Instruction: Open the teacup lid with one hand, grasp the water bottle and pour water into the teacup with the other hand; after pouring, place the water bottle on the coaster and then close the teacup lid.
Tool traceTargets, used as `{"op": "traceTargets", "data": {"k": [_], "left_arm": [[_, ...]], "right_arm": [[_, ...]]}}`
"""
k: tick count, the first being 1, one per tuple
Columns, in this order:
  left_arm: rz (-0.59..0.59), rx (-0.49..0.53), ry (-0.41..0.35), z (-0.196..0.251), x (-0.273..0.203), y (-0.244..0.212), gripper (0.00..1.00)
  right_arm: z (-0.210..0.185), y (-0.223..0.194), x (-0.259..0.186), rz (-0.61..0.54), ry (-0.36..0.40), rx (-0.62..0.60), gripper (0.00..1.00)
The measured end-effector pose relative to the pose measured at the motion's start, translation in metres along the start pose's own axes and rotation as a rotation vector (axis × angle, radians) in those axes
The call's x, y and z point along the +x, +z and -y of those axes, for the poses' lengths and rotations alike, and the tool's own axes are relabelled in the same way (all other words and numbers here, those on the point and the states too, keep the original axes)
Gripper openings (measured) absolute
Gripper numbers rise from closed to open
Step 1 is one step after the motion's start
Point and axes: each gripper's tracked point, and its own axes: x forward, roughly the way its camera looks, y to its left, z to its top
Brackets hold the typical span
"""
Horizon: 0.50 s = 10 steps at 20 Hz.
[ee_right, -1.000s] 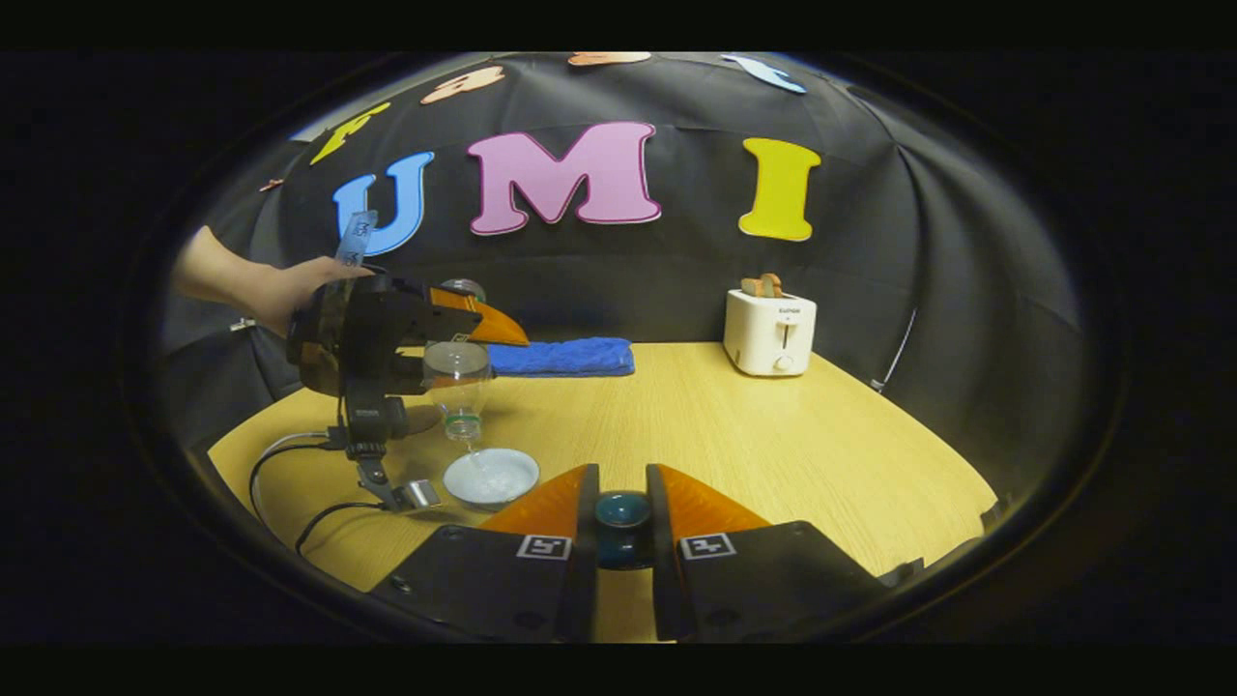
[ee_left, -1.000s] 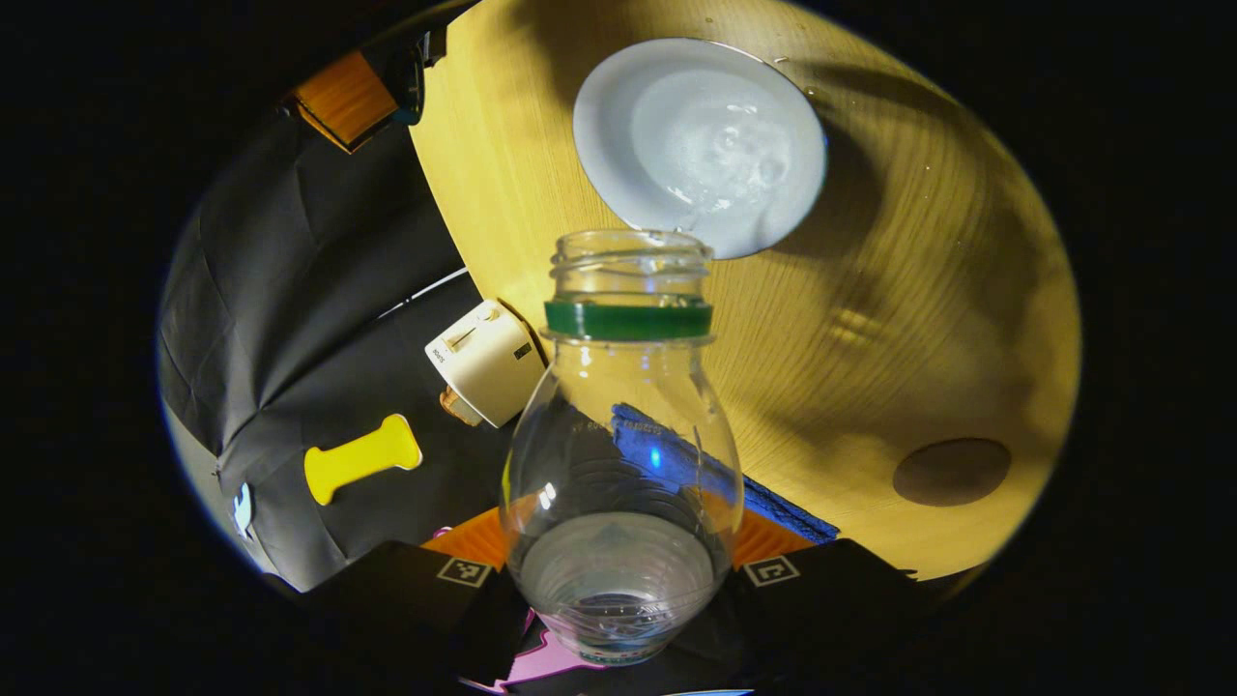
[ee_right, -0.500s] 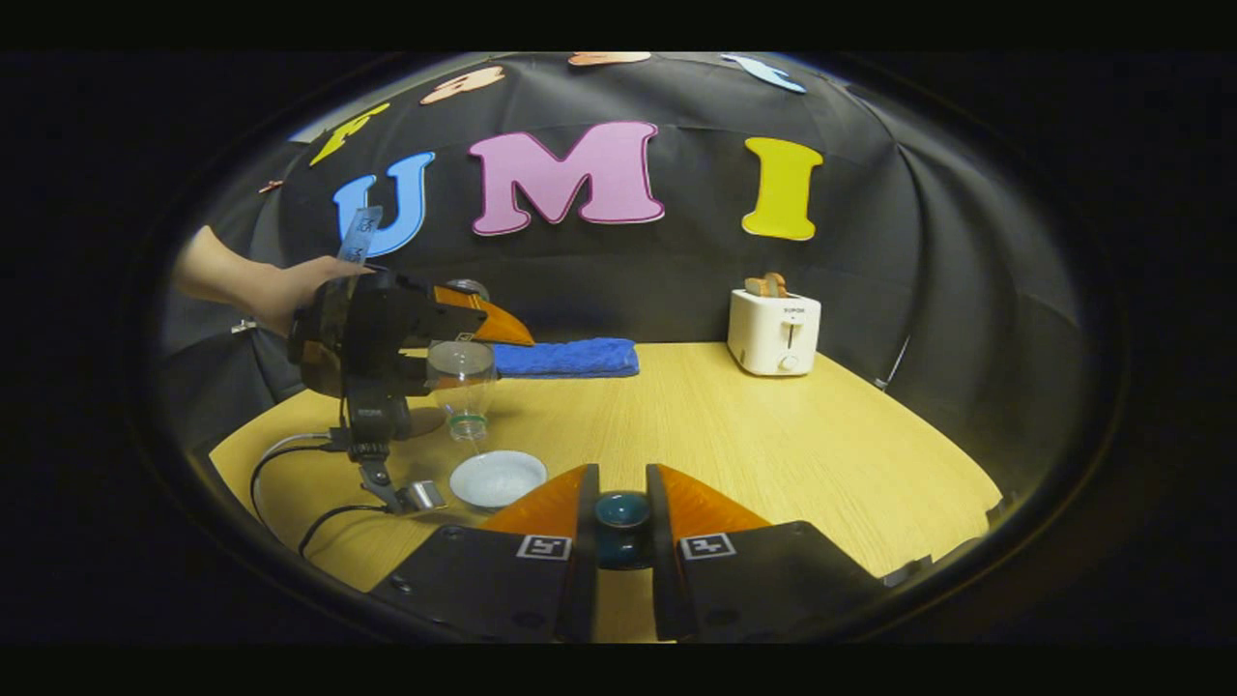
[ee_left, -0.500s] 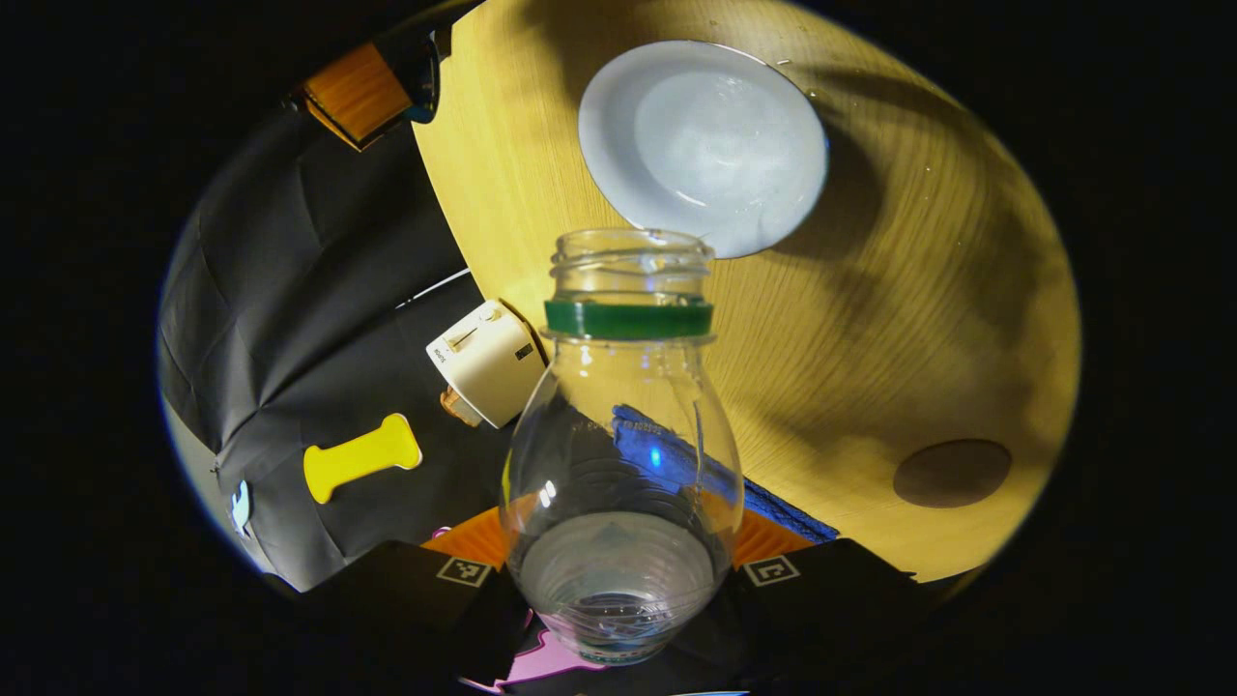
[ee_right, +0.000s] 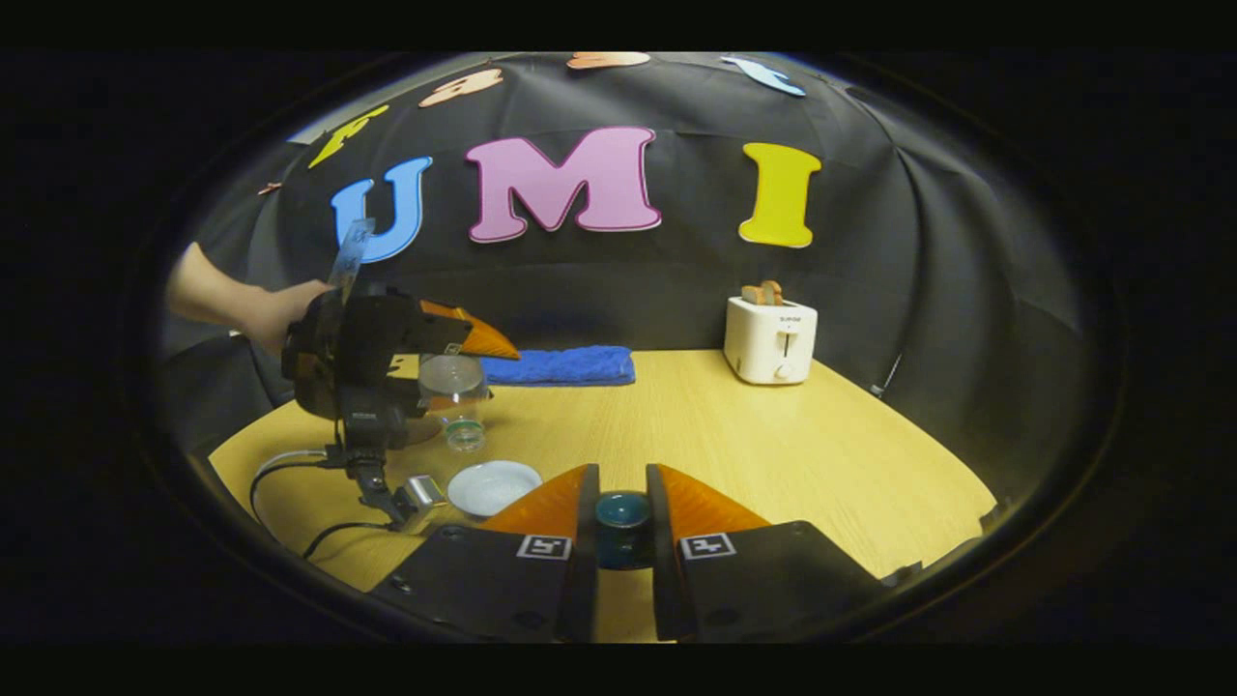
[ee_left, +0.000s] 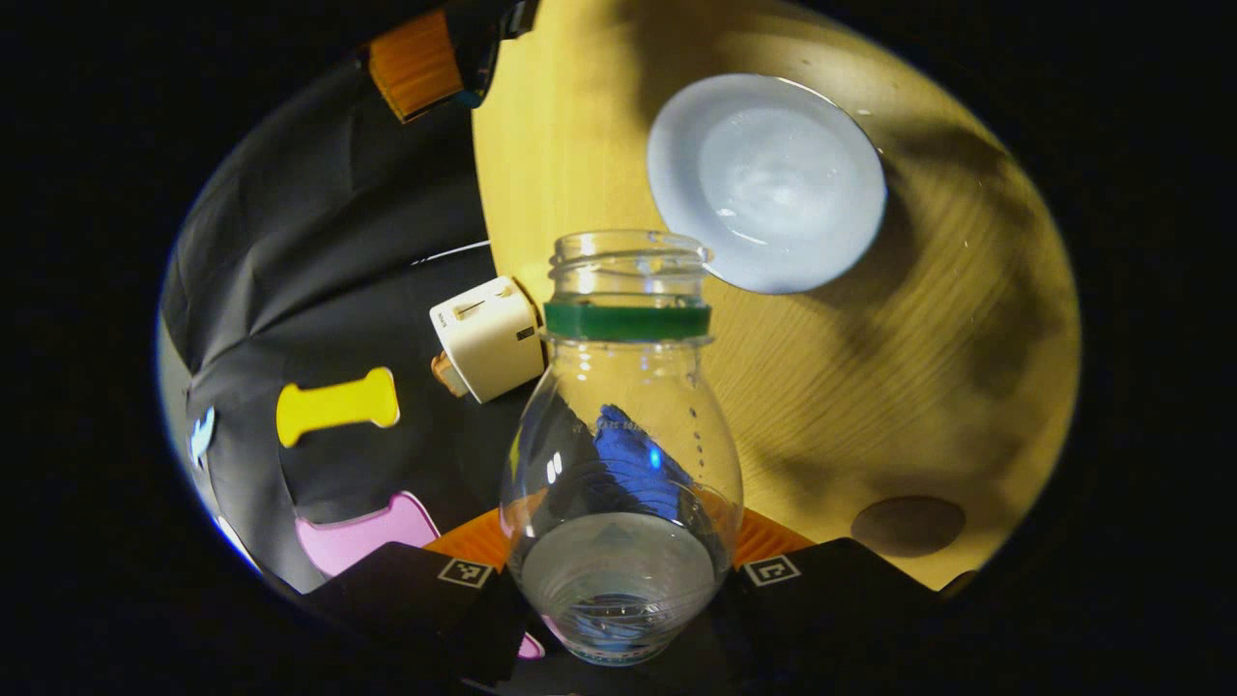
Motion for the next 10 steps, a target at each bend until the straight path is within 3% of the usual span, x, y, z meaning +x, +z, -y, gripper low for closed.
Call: {"op": "traceTargets", "data": {"k": [2,4,6,10], "left_arm": [[0.007,-0.211,-0.022,0.014,-0.015,-0.004,0.78],[-0.028,-0.512,-0.049,0.022,-0.018,-0.009,0.78],[-0.062,-0.817,-0.015,0.024,-0.024,-0.015,0.79],[-0.127,-1.300,0.078,0.027,-0.018,-0.017,0.79]], "right_arm": [[0.003,0.005,-0.002,0.007,-0.003,-0.003,0.26],[0.005,0.012,-0.002,0.027,-0.011,0.012,0.26],[0.003,0.015,-0.001,0.037,-0.020,0.019,0.26],[-0.013,0.014,0.008,0.028,-0.009,0.015,0.26]]}}
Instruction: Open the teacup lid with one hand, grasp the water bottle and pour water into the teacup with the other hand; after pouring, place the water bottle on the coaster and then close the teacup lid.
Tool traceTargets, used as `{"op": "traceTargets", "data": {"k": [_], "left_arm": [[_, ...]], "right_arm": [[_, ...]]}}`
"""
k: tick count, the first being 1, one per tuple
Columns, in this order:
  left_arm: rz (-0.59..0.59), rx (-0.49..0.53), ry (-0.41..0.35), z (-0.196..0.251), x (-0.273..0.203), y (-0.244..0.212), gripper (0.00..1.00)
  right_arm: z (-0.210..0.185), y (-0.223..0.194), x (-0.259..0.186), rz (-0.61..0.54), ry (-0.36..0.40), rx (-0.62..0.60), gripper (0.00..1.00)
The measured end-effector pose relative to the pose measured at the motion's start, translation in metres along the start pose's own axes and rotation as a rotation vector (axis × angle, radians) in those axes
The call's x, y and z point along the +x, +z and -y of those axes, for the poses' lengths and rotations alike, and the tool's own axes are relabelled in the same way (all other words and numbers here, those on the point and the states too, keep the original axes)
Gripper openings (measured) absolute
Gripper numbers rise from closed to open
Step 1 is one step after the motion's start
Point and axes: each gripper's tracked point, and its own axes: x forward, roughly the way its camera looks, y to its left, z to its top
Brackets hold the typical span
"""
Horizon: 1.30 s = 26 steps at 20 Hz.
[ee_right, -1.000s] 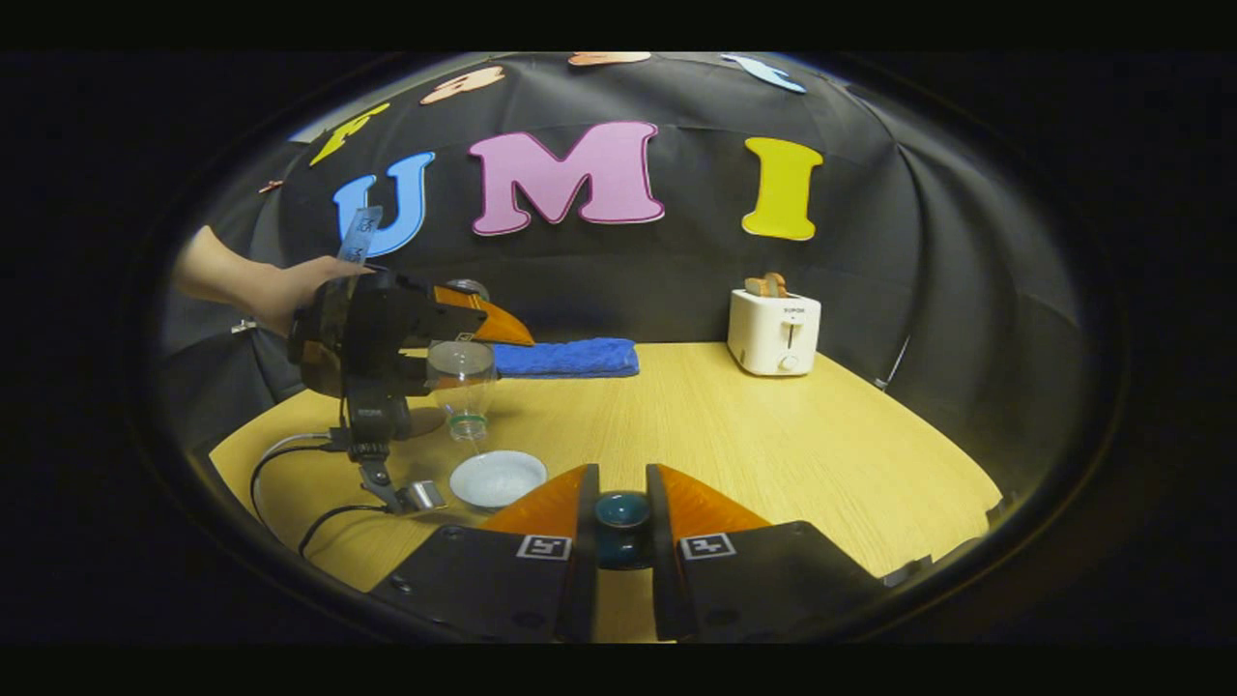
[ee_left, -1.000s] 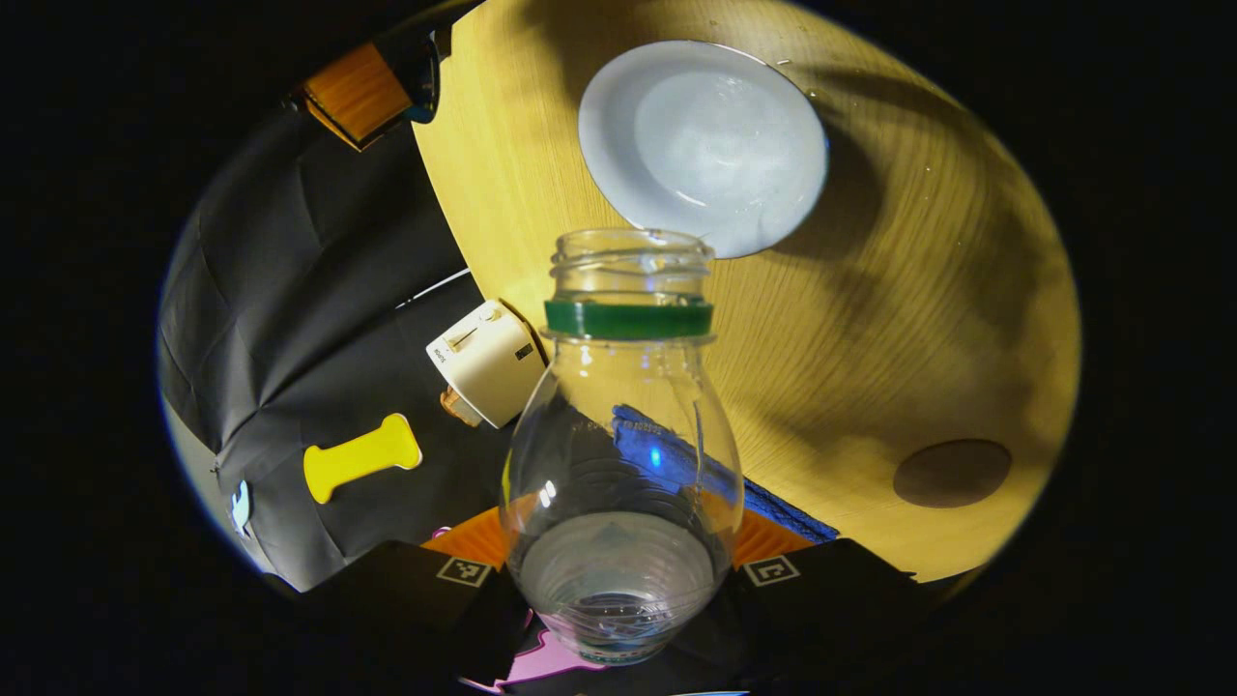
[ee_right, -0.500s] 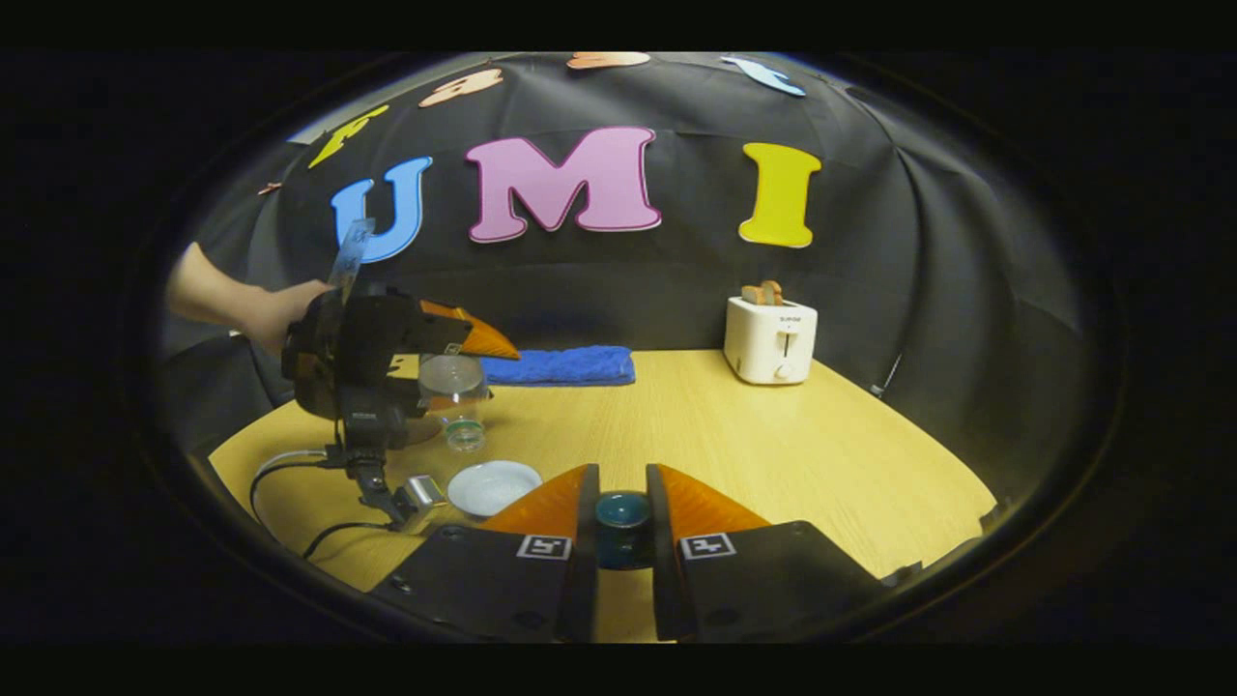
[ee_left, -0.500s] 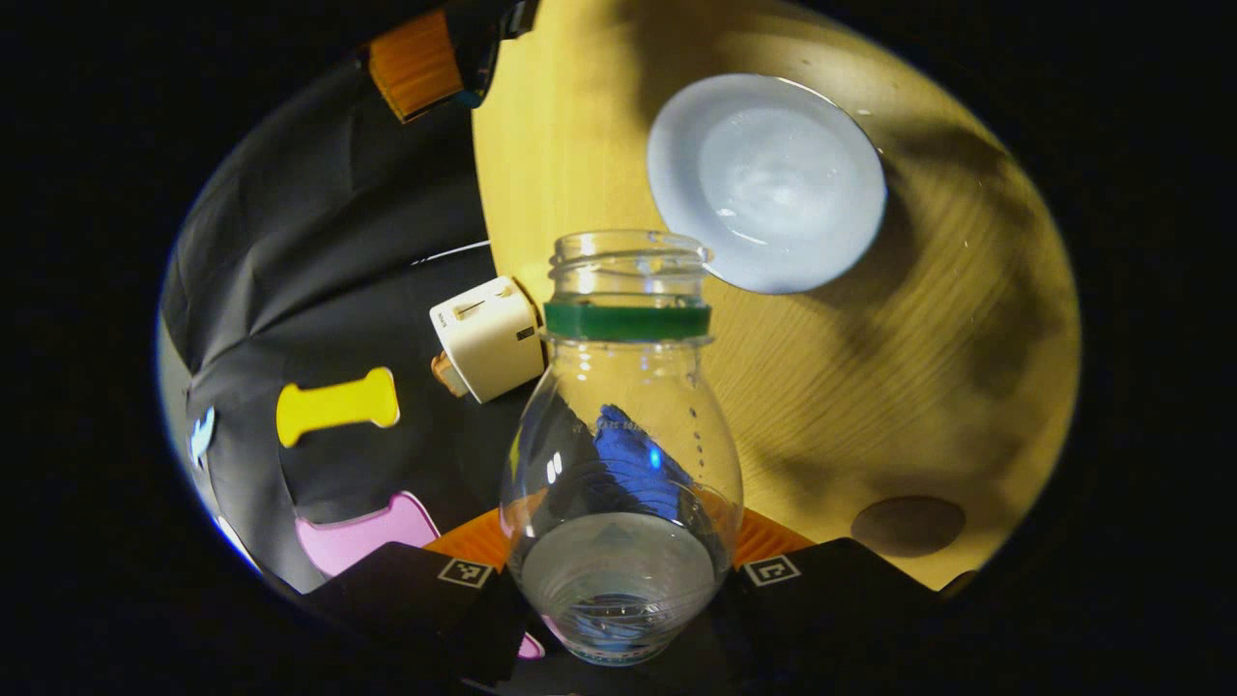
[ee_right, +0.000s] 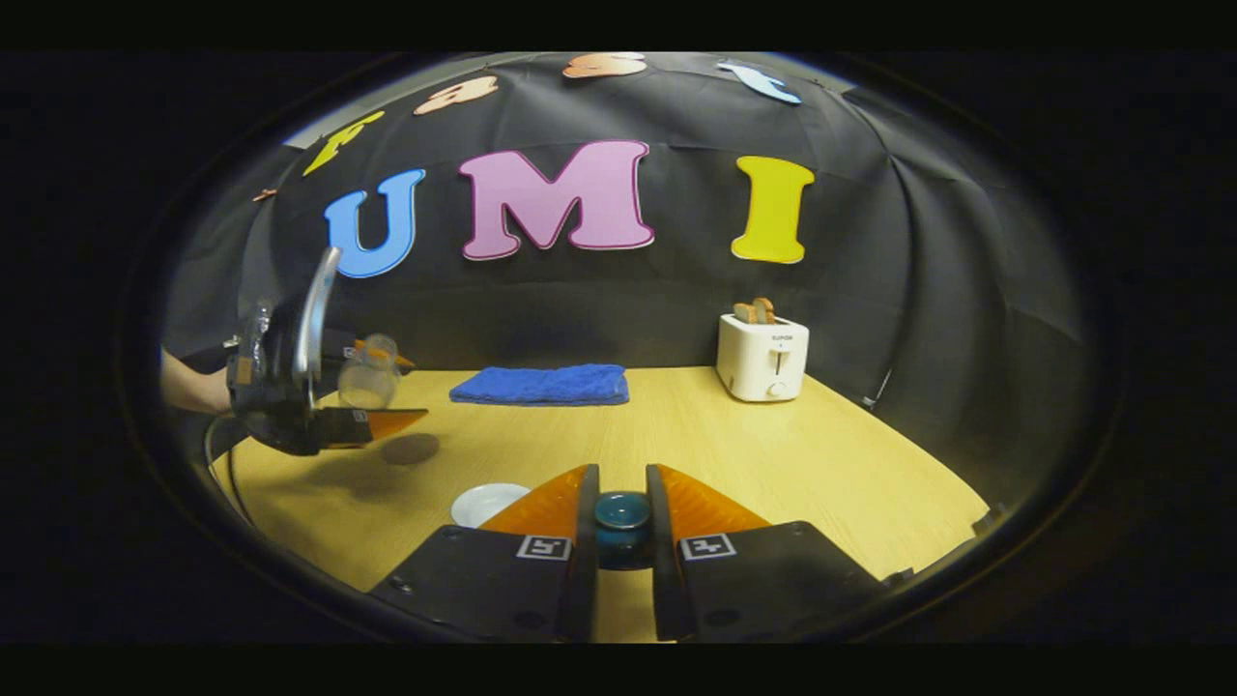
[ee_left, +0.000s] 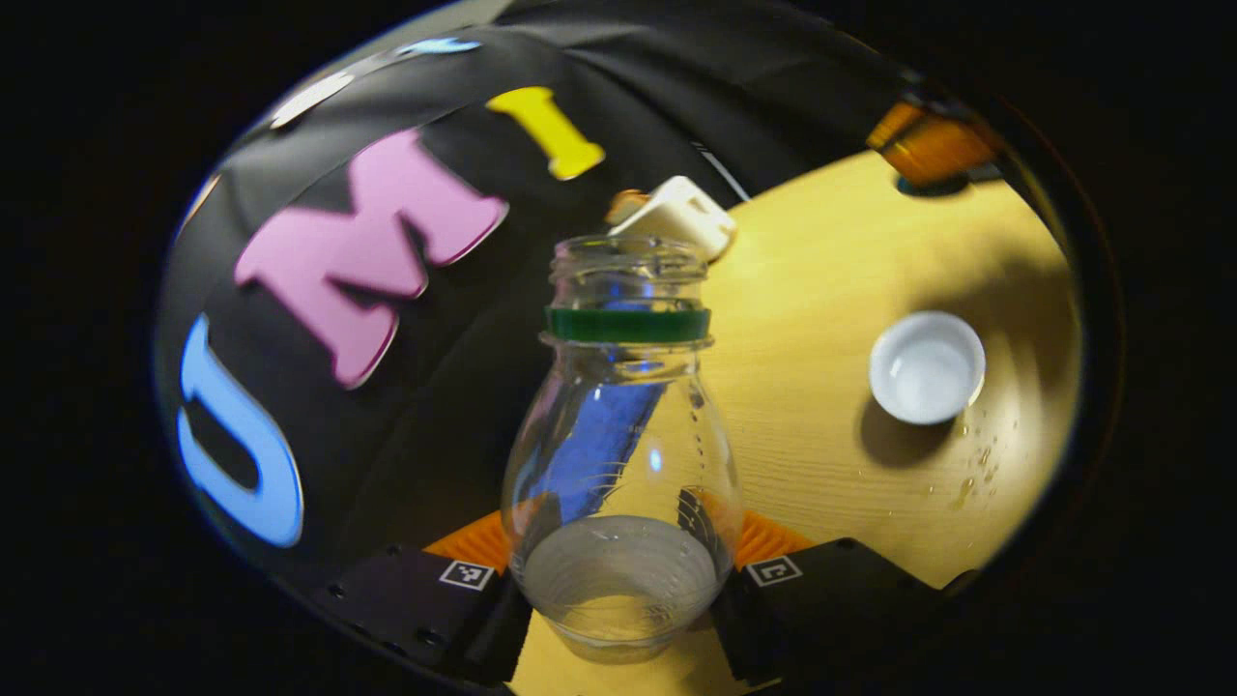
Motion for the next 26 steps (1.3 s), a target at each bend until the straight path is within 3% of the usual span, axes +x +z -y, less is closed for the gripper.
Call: {"op": "traceTargets", "data": {"k": [5,7,9,15,20,25,26], "left_arm": [[0.156,-0.589,0.003,0.014,0.014,0.028,0.79],[0.184,-0.743,0.022,0.022,0.013,0.037,0.80],[0.158,-0.825,0.011,0.033,0.012,0.035,0.80],[0.155,-0.915,0.042,0.042,0.033,0.013,0.81],[0.153,-0.852,0.032,0.046,0.045,0.024,0.82],[0.119,-0.900,0.029,0.056,0.043,0.014,0.84],[0.122,-0.902,0.028,0.056,0.041,0.015,0.89]], "right_arm": [[-0.033,-0.001,0.015,0.004,0.048,-0.035,0.26],[-0.041,-0.001,0.022,0.017,0.058,-0.071,0.26],[-0.043,-0.001,0.029,0.019,0.054,-0.064,0.26],[-0.053,-0.007,0.029,0.001,0.056,-0.049,0.26],[-0.052,-0.017,0.031,-0.031,0.048,-0.027,0.26],[-0.053,-0.015,0.036,-0.030,0.046,-0.020,0.26],[-0.053,-0.015,0.037,-0.029,0.046,-0.022,0.26]]}}
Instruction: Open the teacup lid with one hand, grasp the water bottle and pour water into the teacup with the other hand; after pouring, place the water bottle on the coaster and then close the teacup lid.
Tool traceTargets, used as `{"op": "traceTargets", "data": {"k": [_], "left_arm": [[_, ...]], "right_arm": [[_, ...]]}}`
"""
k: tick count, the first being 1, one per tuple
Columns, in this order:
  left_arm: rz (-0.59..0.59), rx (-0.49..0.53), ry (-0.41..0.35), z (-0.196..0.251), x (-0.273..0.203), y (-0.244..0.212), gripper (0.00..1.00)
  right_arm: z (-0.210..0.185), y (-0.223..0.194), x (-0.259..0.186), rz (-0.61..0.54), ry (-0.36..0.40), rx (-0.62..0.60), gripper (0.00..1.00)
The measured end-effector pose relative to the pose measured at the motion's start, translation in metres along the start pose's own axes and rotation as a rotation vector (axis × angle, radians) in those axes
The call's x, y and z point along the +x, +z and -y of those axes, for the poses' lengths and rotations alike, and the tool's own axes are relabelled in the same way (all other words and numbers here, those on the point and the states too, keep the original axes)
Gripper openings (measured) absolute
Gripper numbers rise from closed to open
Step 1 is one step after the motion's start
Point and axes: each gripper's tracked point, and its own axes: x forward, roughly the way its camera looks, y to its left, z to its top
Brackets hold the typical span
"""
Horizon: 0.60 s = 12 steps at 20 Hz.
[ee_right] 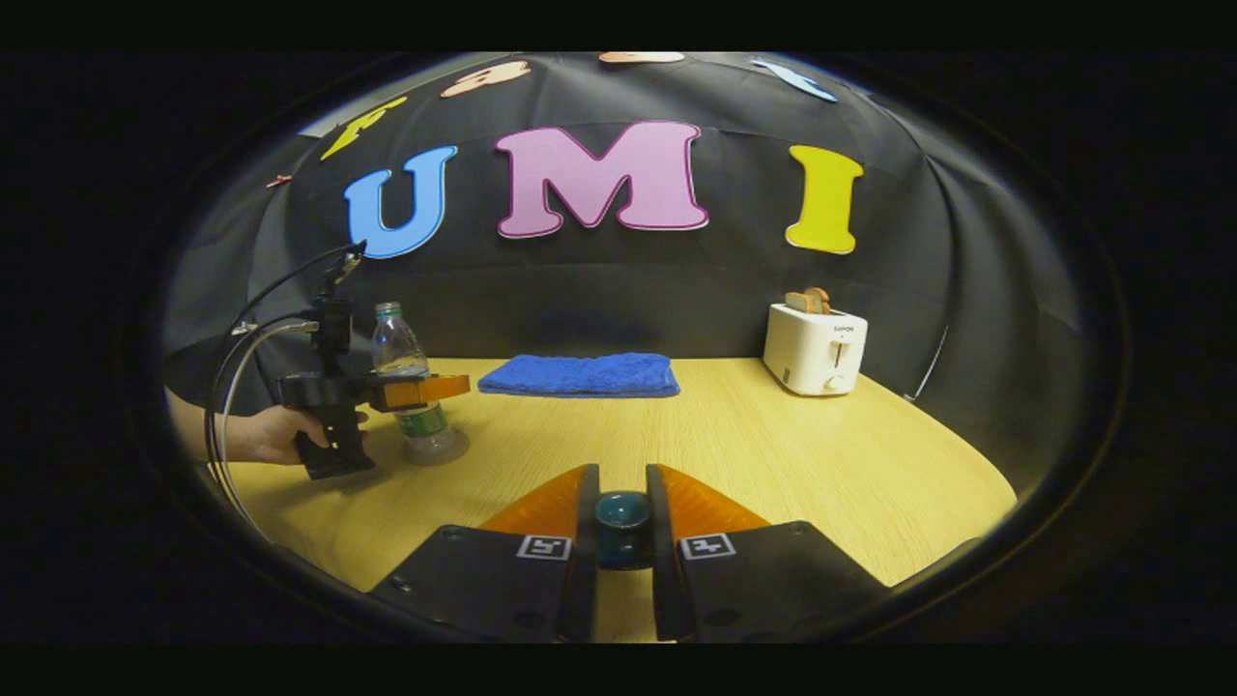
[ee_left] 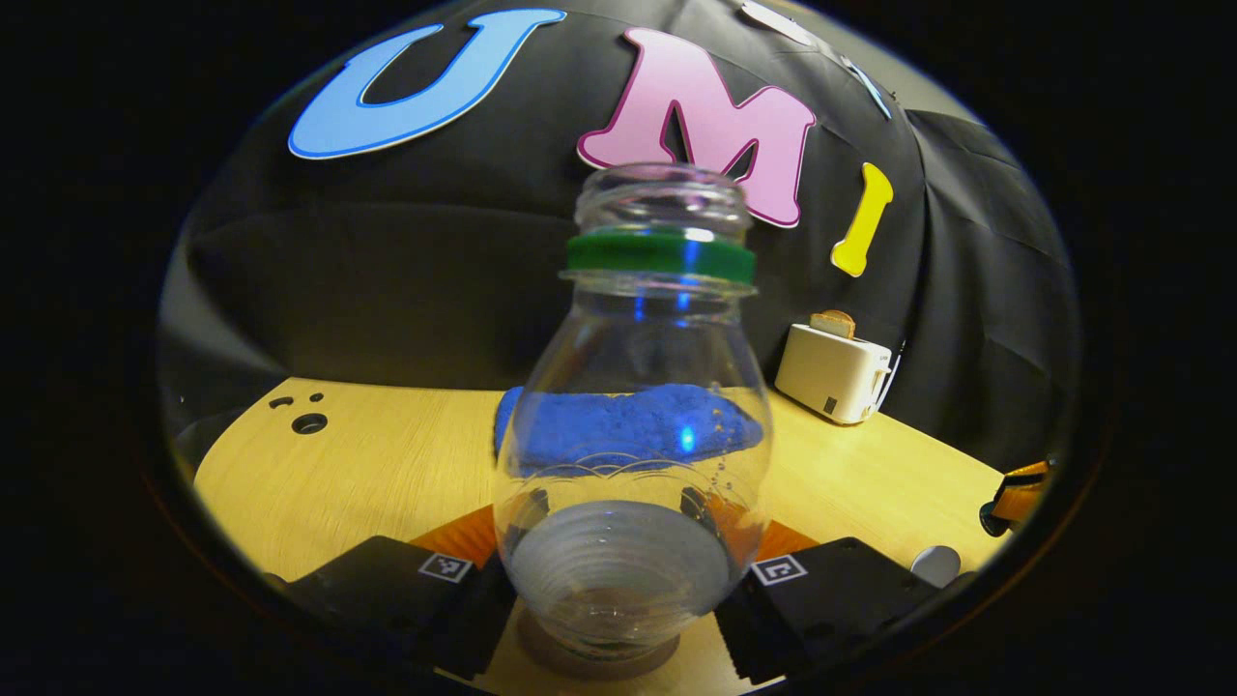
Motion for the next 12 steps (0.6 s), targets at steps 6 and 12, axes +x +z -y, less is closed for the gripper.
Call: {"op": "traceTargets", "data": {"k": [6,12], "left_arm": [[-0.027,0.024,0.000,0.000,-0.010,-0.001,0.95],[-0.067,0.025,-0.044,0.012,-0.036,-0.005,0.96]], "right_arm": [[-0.003,-0.001,0.001,-0.008,0.007,-0.005,0.26],[-0.010,0.000,0.001,-0.004,0.025,-0.014,0.26]]}}
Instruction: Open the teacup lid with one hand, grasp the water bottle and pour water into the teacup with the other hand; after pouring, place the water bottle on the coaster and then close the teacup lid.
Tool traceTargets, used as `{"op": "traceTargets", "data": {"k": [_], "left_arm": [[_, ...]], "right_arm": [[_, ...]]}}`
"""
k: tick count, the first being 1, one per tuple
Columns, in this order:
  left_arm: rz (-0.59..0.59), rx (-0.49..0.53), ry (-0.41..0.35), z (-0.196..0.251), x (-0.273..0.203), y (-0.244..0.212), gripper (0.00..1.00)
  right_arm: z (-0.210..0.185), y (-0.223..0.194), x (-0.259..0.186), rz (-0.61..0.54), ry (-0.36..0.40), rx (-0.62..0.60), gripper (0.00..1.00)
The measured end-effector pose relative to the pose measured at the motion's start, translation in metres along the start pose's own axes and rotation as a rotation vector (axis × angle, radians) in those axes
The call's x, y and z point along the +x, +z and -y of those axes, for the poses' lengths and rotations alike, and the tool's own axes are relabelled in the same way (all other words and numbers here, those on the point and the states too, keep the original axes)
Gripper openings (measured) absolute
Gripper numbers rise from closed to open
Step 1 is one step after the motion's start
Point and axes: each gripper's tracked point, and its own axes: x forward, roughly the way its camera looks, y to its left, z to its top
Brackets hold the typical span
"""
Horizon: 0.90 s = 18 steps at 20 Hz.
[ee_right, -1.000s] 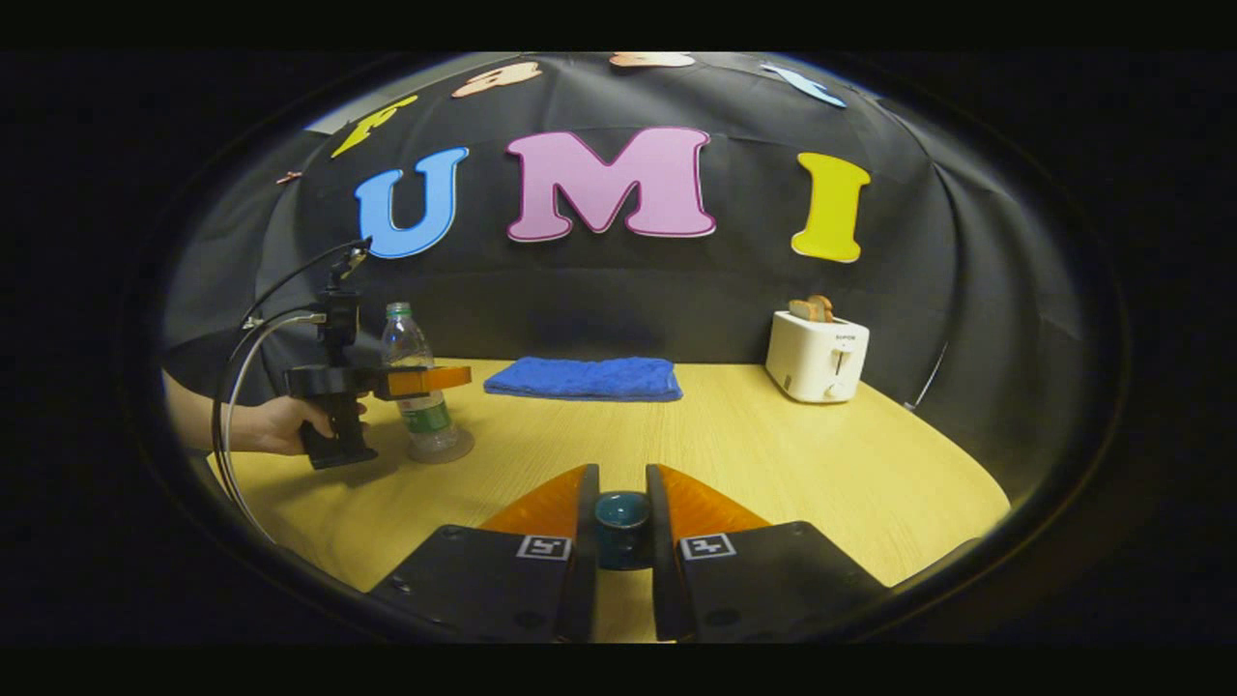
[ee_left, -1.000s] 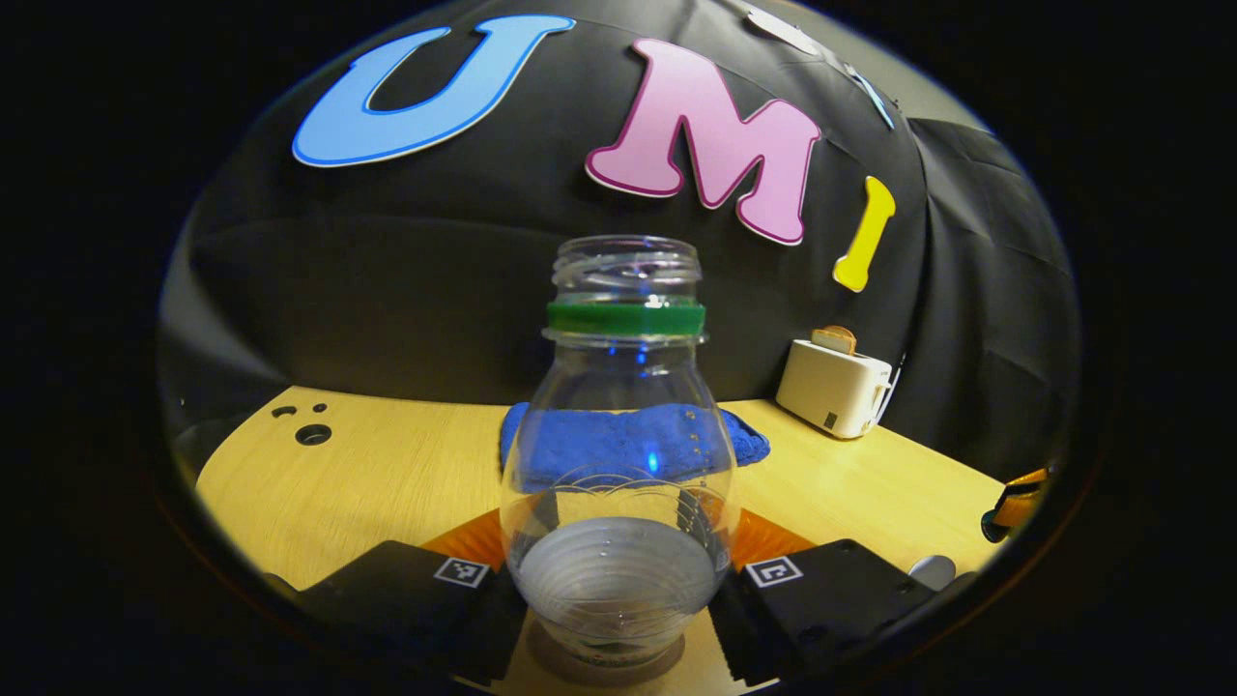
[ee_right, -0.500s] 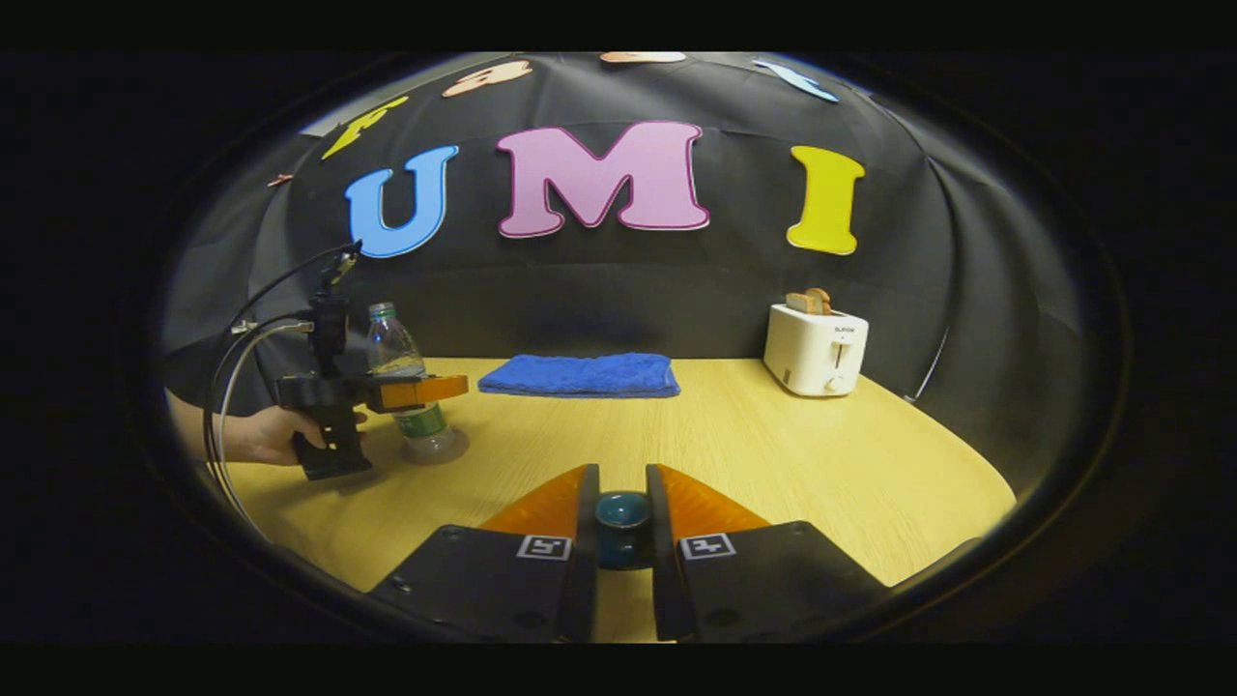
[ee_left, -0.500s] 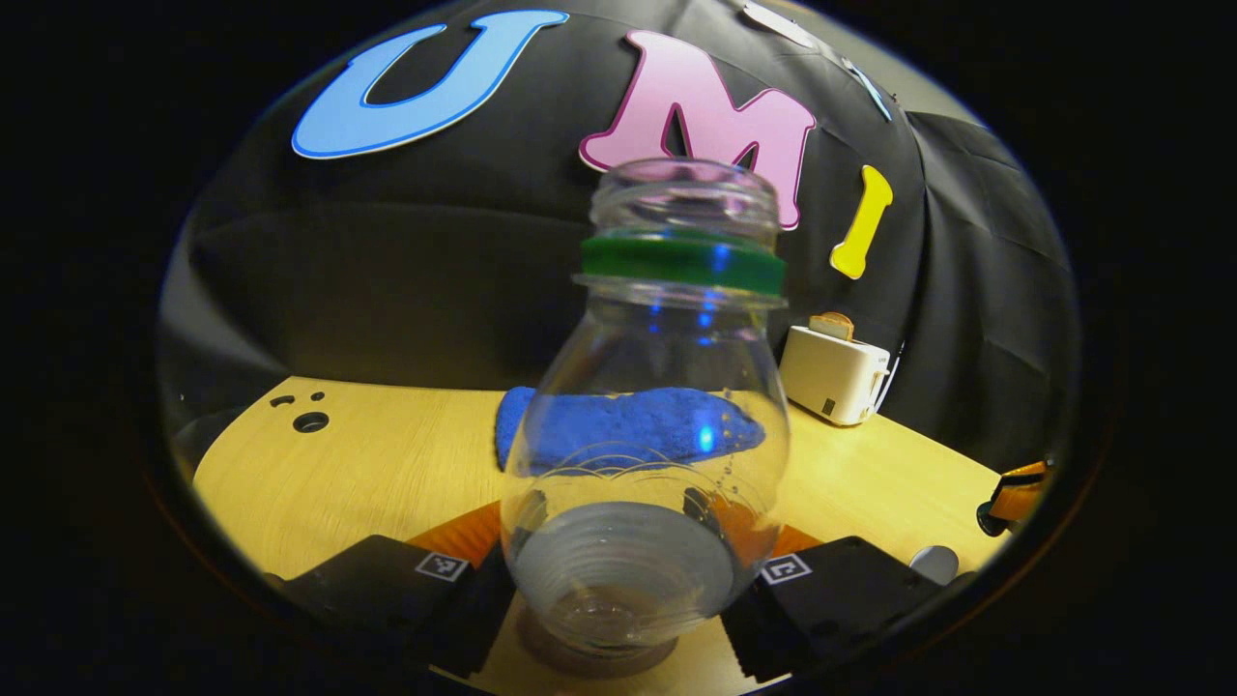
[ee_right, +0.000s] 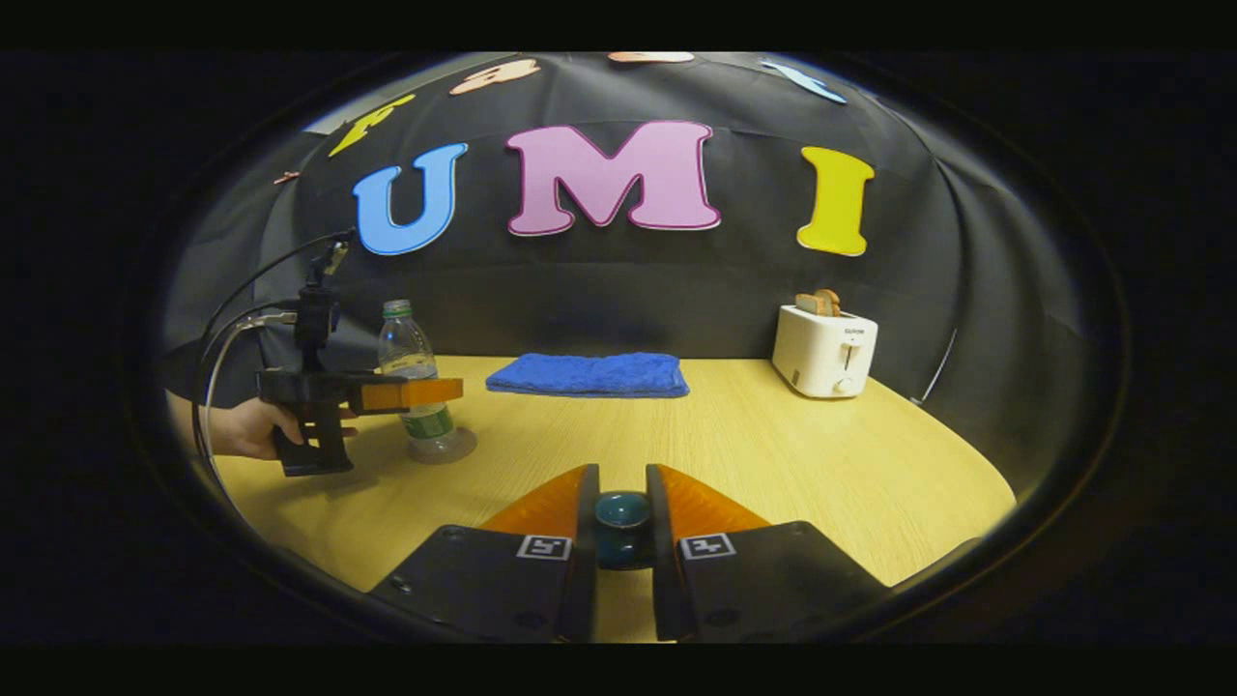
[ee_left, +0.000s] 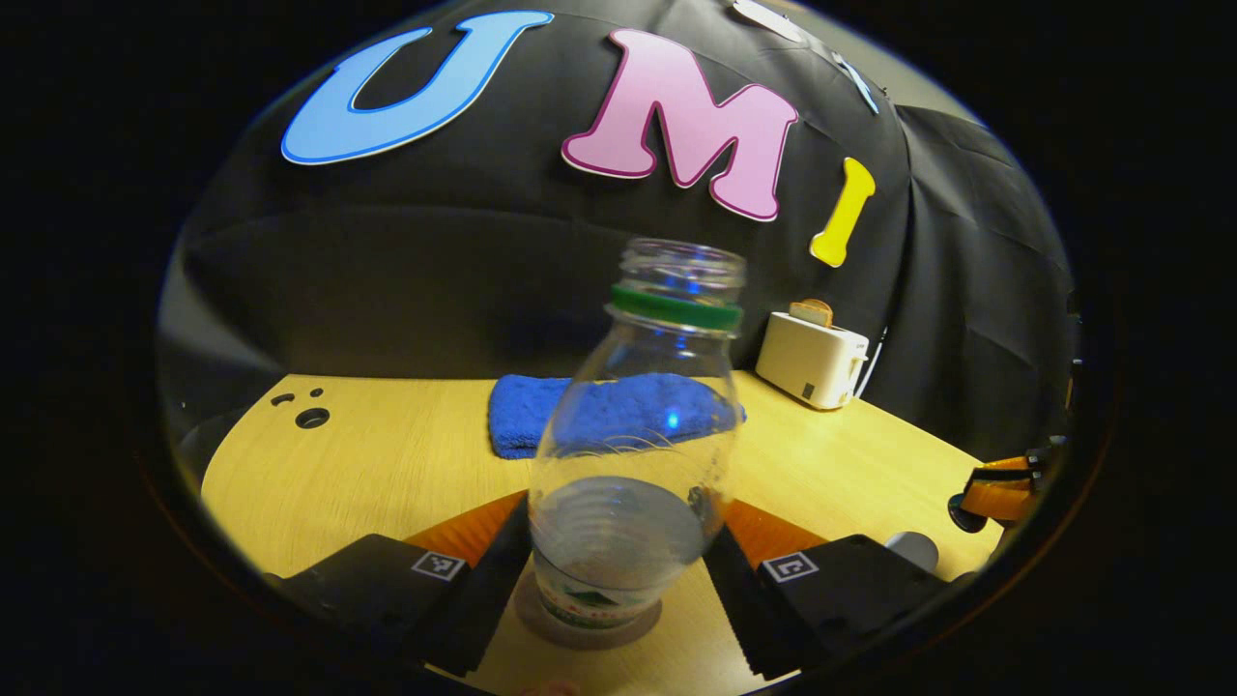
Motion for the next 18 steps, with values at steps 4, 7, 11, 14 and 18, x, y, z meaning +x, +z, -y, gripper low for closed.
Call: {"op": "traceTargets", "data": {"k": [4,7,11,14,18], "left_arm": [[-0.043,0.006,0.003,0.002,-0.018,-0.016,0.96],[-0.087,0.006,0.019,-0.001,-0.041,-0.035,0.96],[-0.120,-0.028,0.061,-0.011,-0.077,-0.050,0.96],[-0.103,-0.060,0.088,-0.013,-0.112,-0.045,0.96],[-0.098,-0.114,0.120,-0.019,-0.154,-0.042,0.96]], "right_arm": [[-0.003,0.001,-0.001,0.004,0.005,0.005,0.26],[-0.006,0.002,0.001,0.007,0.010,0.007,0.26],[-0.014,0.006,0.008,0.029,0.020,0.014,0.26],[-0.021,0.003,0.017,0.045,0.030,0.011,0.26],[-0.030,-0.014,0.028,0.034,0.048,0.001,0.26]]}}
